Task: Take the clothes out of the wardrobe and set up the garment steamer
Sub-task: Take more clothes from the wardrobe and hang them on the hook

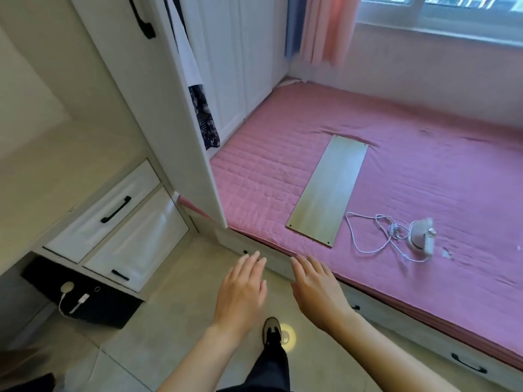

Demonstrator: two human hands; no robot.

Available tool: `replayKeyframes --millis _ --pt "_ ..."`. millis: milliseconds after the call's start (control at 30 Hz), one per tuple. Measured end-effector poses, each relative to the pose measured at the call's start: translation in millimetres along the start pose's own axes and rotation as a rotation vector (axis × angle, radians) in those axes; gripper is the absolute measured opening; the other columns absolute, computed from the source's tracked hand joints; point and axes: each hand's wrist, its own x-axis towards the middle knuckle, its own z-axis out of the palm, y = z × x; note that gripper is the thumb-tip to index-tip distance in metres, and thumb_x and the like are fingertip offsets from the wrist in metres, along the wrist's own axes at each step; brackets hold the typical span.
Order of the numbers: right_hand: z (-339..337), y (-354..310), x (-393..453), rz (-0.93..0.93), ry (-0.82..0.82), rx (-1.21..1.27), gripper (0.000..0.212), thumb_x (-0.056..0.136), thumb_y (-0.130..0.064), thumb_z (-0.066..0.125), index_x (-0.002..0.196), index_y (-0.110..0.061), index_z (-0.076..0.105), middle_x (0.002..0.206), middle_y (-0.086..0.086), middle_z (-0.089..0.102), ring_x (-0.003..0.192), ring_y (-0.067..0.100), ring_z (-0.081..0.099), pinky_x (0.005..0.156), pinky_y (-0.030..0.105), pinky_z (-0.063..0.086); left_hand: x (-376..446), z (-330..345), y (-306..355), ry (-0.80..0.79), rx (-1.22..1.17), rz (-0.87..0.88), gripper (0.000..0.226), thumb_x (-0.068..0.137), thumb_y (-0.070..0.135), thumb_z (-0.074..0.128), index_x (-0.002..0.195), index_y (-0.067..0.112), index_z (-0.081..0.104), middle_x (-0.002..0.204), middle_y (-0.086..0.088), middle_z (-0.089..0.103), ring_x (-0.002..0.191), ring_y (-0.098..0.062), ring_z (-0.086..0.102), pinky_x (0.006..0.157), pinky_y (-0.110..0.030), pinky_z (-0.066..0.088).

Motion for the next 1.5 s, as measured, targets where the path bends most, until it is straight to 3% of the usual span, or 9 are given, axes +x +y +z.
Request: replayKeyframes --millis 233,400,533,800,1200,1333,1500 --pt "-32 72 122 -0.104 -0.001 -0.086 0.036 0.082 -0.018 0.055 0.116 -0.008 0.056 0.112 0.011 0.062 0.107 0.035 0.057 0.088 0.042 0.048 115 12 -6 0.021 0.009 -0.032 0.050 0.081 0.023 0.070 0.128 0.010 0.059 0.129 -0.005 0.062 0.122 -0.023 0.056 0.101 -0.037 0.046" --pt "-53 105 193 -0.106 0.039 -0.049 0.044 0.085 -0.023 0.062 0.125 -0.006 0.053 0.120 0.011 0.062 0.112 0.034 0.056 0.094 0.043 0.048 184 7 -15 0.092 0.047 -0.049 0.045 0.079 0.020 0.072 0.122 0.009 0.063 0.118 -0.004 0.067 0.113 -0.023 0.061 0.101 -0.035 0.044" --pt "-68 124 238 -0.147 0.072 -0.027 0.043 0.089 -0.025 0.061 0.127 -0.006 0.053 0.123 0.011 0.061 0.114 0.032 0.056 0.098 0.043 0.047 231 3 -23 0.104 0.055 -0.116 0.045 0.082 0.020 0.069 0.125 0.011 0.060 0.121 -0.003 0.065 0.116 -0.022 0.058 0.101 -0.035 0.044" --pt "-88 157 321 -0.287 0.093 -0.001 0.042 0.087 -0.025 0.064 0.123 -0.006 0.057 0.117 0.010 0.064 0.109 0.031 0.060 0.092 0.041 0.050 314 -10 -25 0.154 0.071 -0.264 0.044 0.090 0.021 0.060 0.132 0.010 0.054 0.128 -0.003 0.061 0.120 -0.022 0.053 0.101 -0.033 0.043" --pt "-128 180 432 -0.506 0.168 -0.003 0.035 0.088 -0.020 0.059 0.119 -0.005 0.057 0.112 0.010 0.064 0.105 0.031 0.060 0.089 0.039 0.052 408 -42 -38 0.333 0.167 -0.467 0.033 0.091 0.021 0.060 0.121 0.010 0.063 0.113 -0.002 0.068 0.108 -0.020 0.058 0.088 -0.030 0.051" --pt "-146 176 468 -0.555 0.185 0.003 0.034 0.091 -0.022 0.056 0.120 -0.006 0.056 0.114 0.010 0.063 0.108 0.030 0.059 0.092 0.038 0.049 446 -65 -56 0.372 0.199 -0.503 0.028 0.090 0.018 0.057 0.116 0.010 0.063 0.109 -0.003 0.069 0.106 -0.022 0.057 0.082 -0.036 0.053" --pt "-175 161 518 -0.598 0.252 0.017 0.039 0.089 -0.017 0.058 0.125 -0.003 0.055 0.113 0.011 0.064 0.108 0.031 0.060 0.091 0.038 0.049 503 -109 -89 0.427 0.226 -0.529 0.032 0.093 0.019 0.051 0.123 0.010 0.059 0.114 -0.004 0.066 0.109 -0.024 0.053 0.082 -0.037 0.049"
